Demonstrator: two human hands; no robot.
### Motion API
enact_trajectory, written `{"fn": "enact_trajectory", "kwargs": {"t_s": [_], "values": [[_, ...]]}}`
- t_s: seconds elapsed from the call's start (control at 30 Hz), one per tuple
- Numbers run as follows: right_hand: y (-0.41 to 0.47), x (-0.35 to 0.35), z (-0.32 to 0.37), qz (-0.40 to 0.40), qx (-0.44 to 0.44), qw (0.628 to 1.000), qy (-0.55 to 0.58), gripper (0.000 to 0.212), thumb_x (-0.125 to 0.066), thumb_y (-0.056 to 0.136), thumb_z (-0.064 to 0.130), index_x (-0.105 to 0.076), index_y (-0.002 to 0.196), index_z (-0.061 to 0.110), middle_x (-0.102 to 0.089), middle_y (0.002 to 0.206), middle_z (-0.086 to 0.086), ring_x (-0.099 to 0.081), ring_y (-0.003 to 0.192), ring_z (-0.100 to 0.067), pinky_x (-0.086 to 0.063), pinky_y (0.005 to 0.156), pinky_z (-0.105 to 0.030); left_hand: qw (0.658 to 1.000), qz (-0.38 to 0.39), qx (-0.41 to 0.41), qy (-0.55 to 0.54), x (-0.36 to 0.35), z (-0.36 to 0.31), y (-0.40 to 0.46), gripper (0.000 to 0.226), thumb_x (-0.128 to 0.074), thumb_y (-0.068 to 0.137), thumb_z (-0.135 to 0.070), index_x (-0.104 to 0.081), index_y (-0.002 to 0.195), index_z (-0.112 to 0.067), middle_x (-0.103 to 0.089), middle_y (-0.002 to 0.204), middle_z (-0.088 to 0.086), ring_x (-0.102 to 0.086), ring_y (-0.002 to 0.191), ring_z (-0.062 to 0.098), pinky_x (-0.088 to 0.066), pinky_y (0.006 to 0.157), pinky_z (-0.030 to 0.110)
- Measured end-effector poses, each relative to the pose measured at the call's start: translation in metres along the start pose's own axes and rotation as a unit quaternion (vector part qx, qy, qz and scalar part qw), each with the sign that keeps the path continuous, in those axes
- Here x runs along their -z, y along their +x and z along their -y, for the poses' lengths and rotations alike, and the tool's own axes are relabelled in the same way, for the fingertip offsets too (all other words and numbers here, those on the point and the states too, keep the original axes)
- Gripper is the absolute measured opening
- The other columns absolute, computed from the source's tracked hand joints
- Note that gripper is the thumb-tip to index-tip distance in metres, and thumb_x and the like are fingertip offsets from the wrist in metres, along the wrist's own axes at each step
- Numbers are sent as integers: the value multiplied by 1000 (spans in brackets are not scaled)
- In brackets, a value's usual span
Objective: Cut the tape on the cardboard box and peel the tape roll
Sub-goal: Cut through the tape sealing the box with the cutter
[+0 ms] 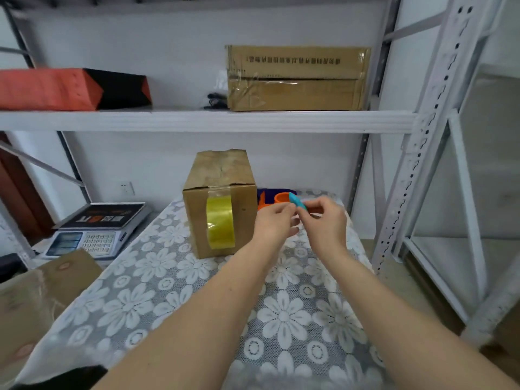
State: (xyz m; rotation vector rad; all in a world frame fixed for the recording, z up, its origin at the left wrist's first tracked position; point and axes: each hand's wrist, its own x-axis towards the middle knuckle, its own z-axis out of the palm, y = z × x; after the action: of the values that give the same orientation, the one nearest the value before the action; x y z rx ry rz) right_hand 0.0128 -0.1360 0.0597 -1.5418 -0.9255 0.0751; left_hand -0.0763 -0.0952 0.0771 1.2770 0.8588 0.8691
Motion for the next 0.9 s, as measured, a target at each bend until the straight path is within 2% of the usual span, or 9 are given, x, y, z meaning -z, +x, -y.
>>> {"fn": "enact_trajectory", "kwargs": {"t_s": [0.17, 0.3, 0.37, 0.43, 0.5, 0.6, 0.77, 0.83, 0.9], "values": [[-19, 1, 9, 19, 140, 989, -45, 6, -70, 80, 4, -66, 84, 7, -60, 94, -3, -61, 88, -15, -55, 80, -36, 996, -17, -2, -90, 5, -4, -12, 15, -62, 91, -12, -72, 100, -4, -72, 96, 13, -69, 86, 21, -58, 73, 25], [-24, 5, 20, 27, 163, 986, -13, 5, -70, 81, 7, -68, 79, 11, -60, 89, 3, -61, 84, 0, -56, 78, -28, 995, -15, -9, -93, 16, -6, -14, 19, -56, 94, -8, -70, 106, -3, -72, 97, 11, -70, 91, 22, -58, 82, 31], [-24, 5, 30, 35, 119, 992, 26, 5, -70, 83, 11, -67, 85, 15, -63, 91, 1, -63, 84, -3, -56, 77, -26, 996, -14, -12, -87, 22, -8, -15, 23, -53, 95, -8, -69, 112, -3, -73, 100, 12, -71, 90, 21, -57, 81, 30], [-20, 6, 39, 52, 31, 996, 68, 20, -70, 83, 14, -64, 102, 16, -65, 98, 0, -64, 89, -8, -55, 80, -26, 996, -7, -14, -83, 24, -11, -18, 23, -51, 96, -8, -68, 111, -4, -72, 102, 13, -70, 88, 20, -57, 77, 27], [-17, 7, 46, 118, -50, 986, 109, 25, -66, 87, 13, -62, 112, 13, -68, 105, -7, -65, 94, -15, -54, 85, -29, 996, 4, -20, -88, 25, -14, -22, 22, -51, 96, -7, -69, 108, -6, -72, 104, 15, -71, 92, 21, -57, 78, 28], [-20, 11, 49, 210, -121, 947, 211, 22, -56, 93, 10, -65, 112, 2, -68, 110, -21, -66, 94, -23, -56, 84, -34, 994, 9, -27, -102, 27, -15, -27, 23, -52, 95, -7, -69, 111, -5, -71, 104, 17, -71, 95, 25, -59, 79, 32], [-24, 10, 52, 215, -161, 913, 306, 24, -52, 95, 8, -63, 113, -2, -67, 99, -19, -67, 79, -21, -57, 66, -26, 997, -30, -46, -62, 31, -20, -36, 20, -61, 91, -10, -68, 110, -6, -72, 95, 12, -72, 77, 19, -59, 65, 24], [-23, 6, 53, 210, -177, 905, 323, 22, -51, 95, 7, -63, 110, -4, -66, 98, -20, -66, 75, -22, -58, 65, -27, 996, -57, -66, 10, 33, -25, -39, 19, -64, 90, -13, -66, 108, -8, -71, 91, 10, -70, 68, 16, -58, 57, 22], [-21, 3, 56, 198, -191, 898, 342, 17, -50, 95, 6, -63, 102, -4, -67, 97, -21, -67, 76, -23, -58, 68, -27, 988, -92, -102, 68, 38, -31, -43, 17, -64, 89, -16, -65, 106, -10, -71, 93, 9, -68, 67, 17, -55, 54, 23]]}}
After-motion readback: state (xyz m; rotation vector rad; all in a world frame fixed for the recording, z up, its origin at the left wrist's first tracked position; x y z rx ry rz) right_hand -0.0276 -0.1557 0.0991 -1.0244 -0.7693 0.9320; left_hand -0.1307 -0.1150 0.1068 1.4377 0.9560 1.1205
